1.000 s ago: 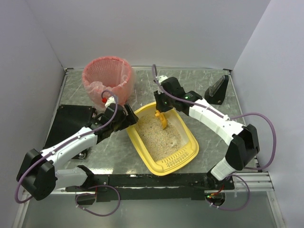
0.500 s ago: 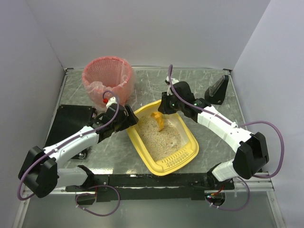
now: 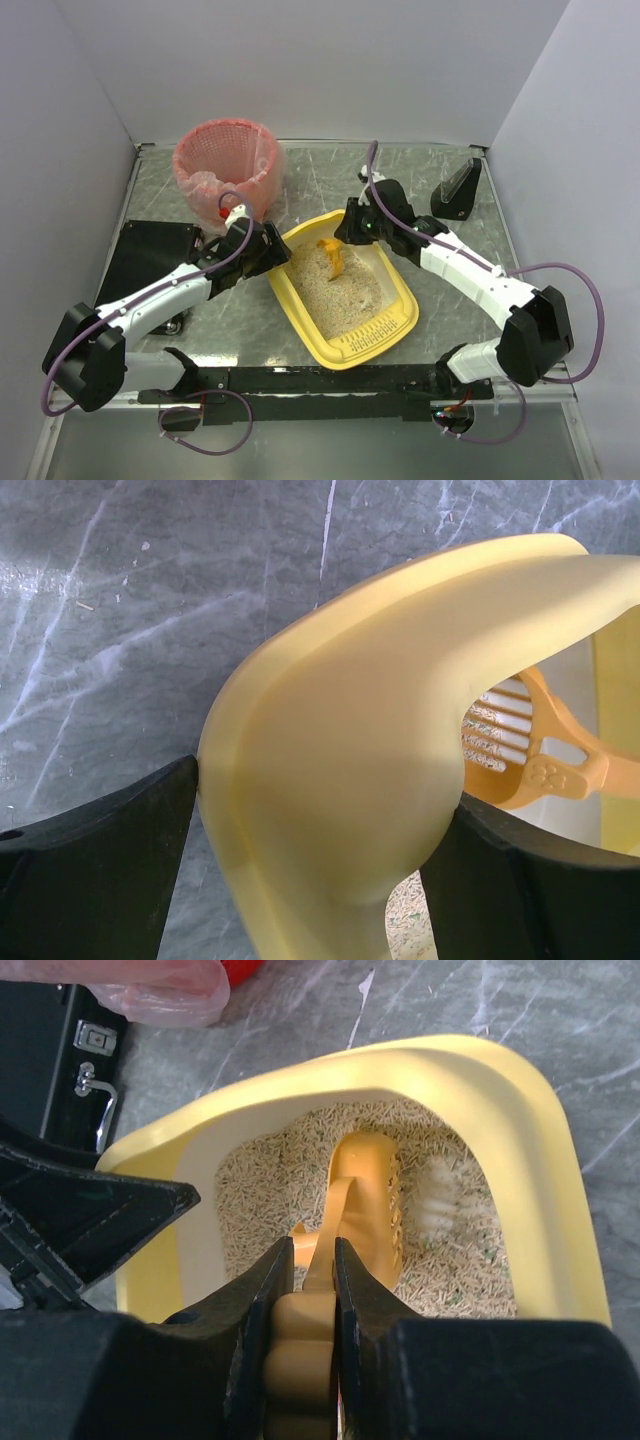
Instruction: Clean the litter box
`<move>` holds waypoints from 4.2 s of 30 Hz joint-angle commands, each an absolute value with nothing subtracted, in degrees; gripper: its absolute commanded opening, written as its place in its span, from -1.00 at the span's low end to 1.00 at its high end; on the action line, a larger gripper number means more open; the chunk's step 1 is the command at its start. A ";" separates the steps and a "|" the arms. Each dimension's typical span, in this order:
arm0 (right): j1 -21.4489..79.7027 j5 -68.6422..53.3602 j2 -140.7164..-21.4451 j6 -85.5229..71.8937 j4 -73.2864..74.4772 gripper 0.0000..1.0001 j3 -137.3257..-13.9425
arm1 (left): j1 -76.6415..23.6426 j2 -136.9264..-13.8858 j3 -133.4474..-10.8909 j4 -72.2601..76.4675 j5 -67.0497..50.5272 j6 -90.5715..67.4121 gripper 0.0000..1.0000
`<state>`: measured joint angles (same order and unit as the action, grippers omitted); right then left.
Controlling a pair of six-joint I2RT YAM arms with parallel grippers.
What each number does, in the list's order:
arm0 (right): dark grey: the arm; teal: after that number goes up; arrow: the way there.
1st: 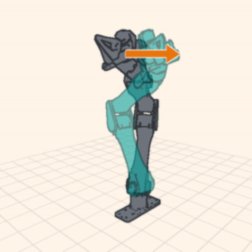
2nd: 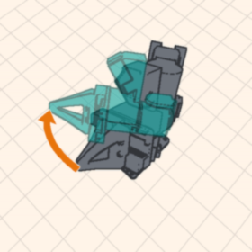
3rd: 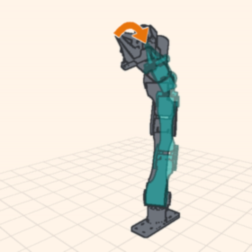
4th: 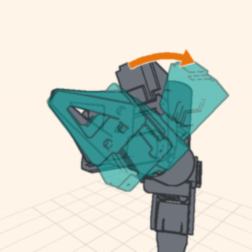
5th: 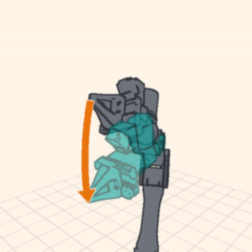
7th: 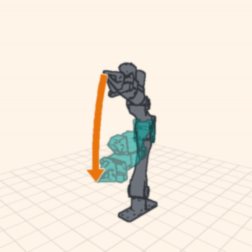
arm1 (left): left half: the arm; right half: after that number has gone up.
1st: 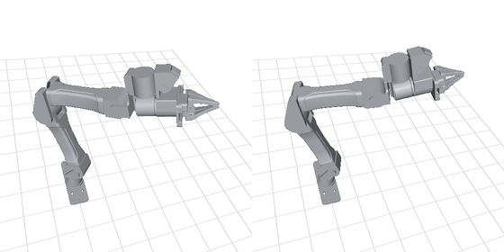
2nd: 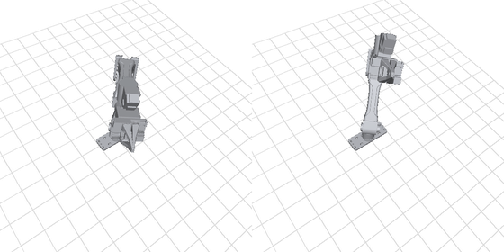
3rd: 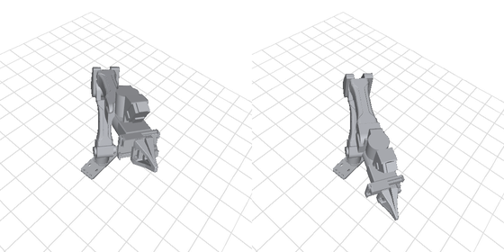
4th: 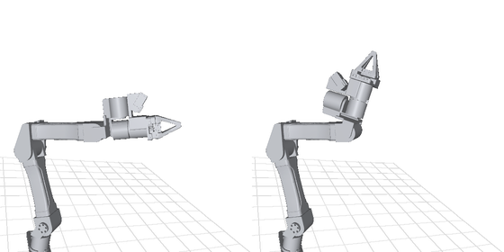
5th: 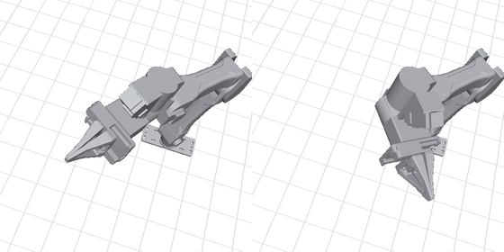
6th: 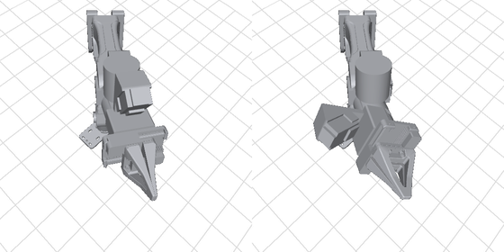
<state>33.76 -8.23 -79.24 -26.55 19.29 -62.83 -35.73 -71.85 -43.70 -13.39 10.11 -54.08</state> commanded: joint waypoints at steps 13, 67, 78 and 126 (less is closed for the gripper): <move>35.33 -15.64 -73.39 -45.77 7.22 -1.00 -43.43 | -37.18 -75.85 -44.47 -9.67 5.63 -56.78 0.60; 15.83 -22.40 -32.78 -66.44 -24.51 -1.00 -14.16 | -36.48 -74.09 -46.05 -12.83 9.14 -55.02 0.50; 0.27 -41.46 -32.69 -69.60 -31.35 -1.00 -10.38 | -34.90 -76.11 -47.37 -10.55 6.50 -49.49 0.41; -13.01 -64.52 -43.78 -64.53 -29.09 -1.00 -17.31 | -33.13 -99.41 -75.50 -14.68 -10.29 -13.79 0.19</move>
<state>-12.43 -62.94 -46.76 -59.44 -27.77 -18.61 -33.10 -99.74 -73.38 -14.13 -8.64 -10.55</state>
